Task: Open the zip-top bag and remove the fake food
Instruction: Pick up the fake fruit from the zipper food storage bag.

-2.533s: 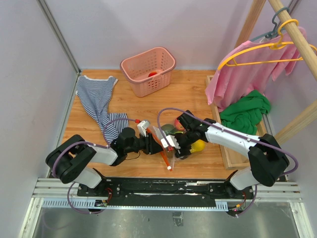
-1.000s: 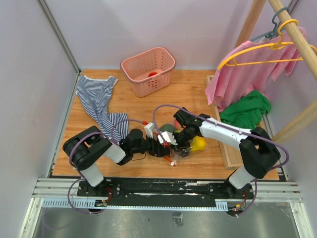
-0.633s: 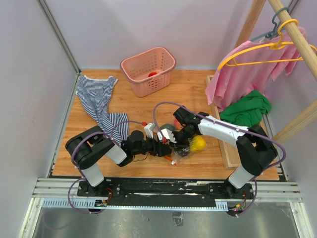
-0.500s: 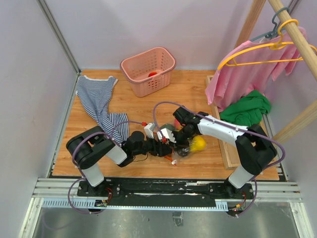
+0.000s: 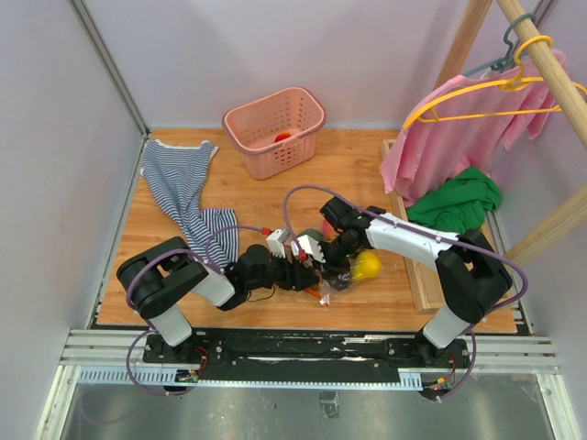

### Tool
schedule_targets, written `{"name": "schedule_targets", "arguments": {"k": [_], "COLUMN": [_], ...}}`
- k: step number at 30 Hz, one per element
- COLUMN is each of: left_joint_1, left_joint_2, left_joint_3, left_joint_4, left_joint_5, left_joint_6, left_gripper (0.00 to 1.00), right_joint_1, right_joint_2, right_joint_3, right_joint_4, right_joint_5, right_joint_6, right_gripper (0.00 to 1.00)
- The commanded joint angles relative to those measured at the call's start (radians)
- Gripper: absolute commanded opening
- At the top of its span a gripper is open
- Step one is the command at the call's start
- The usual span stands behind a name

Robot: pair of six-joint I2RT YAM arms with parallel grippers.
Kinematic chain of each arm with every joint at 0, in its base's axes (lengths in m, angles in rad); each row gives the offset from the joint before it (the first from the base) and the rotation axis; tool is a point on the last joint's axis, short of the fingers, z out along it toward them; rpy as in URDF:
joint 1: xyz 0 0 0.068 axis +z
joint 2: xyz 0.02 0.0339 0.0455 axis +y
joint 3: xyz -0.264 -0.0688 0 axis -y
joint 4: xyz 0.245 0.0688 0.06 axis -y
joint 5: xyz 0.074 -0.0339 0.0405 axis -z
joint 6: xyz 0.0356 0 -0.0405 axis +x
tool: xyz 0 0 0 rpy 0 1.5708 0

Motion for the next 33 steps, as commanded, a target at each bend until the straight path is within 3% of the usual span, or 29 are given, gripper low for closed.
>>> {"name": "schedule_targets", "arguments": {"k": [1, 6, 16, 26, 33], "left_joint_1": [-0.021, -0.021, -0.020, -0.020, -0.020], "left_joint_2": [-0.039, -0.114, -0.228, -0.132, -0.104], "left_joint_3": [-0.018, -0.014, -0.033, -0.036, -0.042], "left_joint_4": [-0.154, -0.244, -0.361, -0.217, -0.201], "left_joint_5": [-0.019, -0.069, -0.168, -0.075, -0.065], "left_joint_6": [0.012, 0.042, 0.066, 0.003, -0.006], "left_gripper": [0.56, 0.48, 0.47, 0.62, 0.72], "right_joint_1": [-0.015, -0.025, -0.040, -0.038, -0.036], "right_joint_2": [0.019, 0.006, -0.019, 0.001, 0.057], "right_joint_3": [0.011, 0.008, -0.003, -0.001, 0.036], "right_joint_4": [0.031, 0.033, 0.042, 0.069, 0.054], "right_joint_5": [0.014, 0.013, 0.001, -0.033, -0.020], "right_joint_6": [0.013, 0.011, 0.009, 0.068, 0.126], "right_gripper": [0.02, 0.04, 0.11, 0.13, 0.01]}}
